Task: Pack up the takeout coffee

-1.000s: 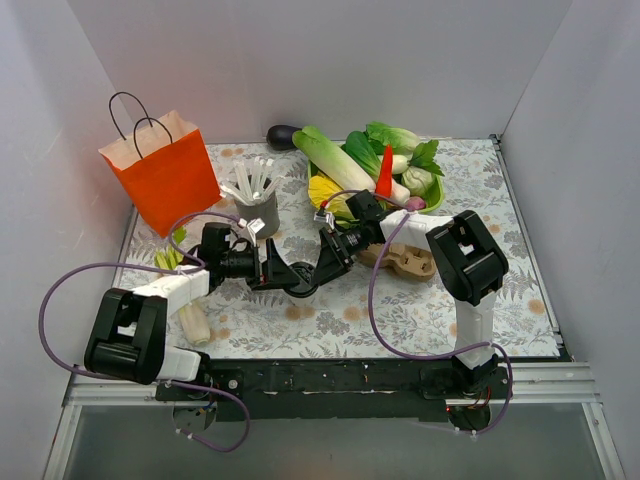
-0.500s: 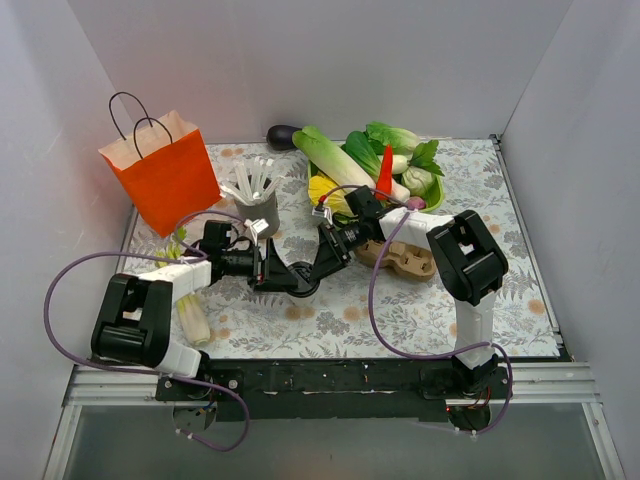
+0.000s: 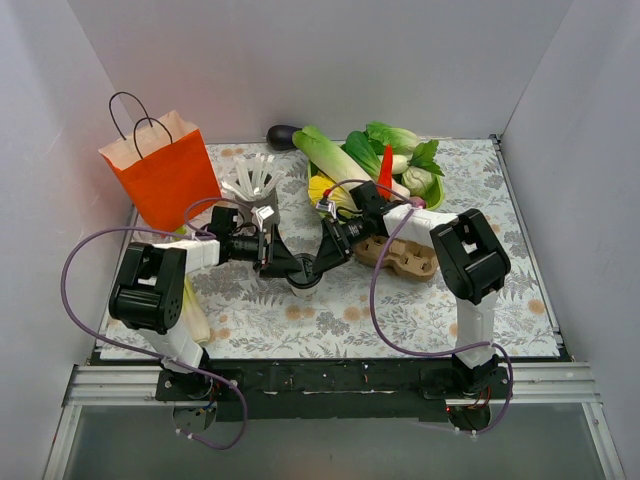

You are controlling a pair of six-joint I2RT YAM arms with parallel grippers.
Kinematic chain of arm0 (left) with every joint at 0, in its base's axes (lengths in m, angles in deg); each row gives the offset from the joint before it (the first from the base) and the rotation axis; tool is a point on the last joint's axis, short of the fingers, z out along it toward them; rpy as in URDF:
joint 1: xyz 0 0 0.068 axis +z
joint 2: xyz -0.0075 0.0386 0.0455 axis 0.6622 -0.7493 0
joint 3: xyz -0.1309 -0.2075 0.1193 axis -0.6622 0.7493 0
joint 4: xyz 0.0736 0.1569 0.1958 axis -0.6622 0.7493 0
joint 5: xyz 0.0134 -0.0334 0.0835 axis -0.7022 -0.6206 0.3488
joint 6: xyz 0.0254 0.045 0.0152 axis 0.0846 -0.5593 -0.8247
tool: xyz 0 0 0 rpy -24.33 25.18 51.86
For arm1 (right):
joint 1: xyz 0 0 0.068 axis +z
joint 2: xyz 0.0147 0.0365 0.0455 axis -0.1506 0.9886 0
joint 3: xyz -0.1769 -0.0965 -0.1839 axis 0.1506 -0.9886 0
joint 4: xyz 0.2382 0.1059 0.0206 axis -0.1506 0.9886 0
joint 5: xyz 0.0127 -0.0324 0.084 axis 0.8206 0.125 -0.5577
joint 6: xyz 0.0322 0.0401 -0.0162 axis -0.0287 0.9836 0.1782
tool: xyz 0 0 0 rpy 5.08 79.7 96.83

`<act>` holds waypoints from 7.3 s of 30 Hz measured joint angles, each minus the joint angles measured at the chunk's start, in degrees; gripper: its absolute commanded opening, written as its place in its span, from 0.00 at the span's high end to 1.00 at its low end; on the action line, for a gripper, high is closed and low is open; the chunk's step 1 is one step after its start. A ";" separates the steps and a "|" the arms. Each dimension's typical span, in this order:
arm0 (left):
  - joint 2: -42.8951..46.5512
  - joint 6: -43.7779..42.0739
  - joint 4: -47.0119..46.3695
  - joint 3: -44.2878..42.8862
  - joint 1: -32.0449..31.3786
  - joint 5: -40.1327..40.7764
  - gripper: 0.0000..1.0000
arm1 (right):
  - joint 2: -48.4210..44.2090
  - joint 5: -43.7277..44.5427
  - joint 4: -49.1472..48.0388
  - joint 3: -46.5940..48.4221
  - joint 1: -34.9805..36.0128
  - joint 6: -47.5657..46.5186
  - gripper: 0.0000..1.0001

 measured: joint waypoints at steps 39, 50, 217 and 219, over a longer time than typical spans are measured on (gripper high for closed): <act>6.19 18.91 -10.80 11.23 4.28 3.91 0.09 | 1.68 -1.44 -3.85 -1.20 -1.31 3.37 0.14; -0.61 23.63 -18.64 12.17 5.16 -1.79 0.09 | 3.78 -5.05 -13.35 -4.13 -1.86 11.08 0.25; 27.85 9.75 6.16 3.67 14.82 10.49 0.02 | -3.93 16.92 23.54 19.96 7.48 -40.65 0.02; 30.12 9.57 7.06 2.93 16.65 12.11 0.02 | -4.00 20.22 25.40 21.22 9.38 -44.39 0.02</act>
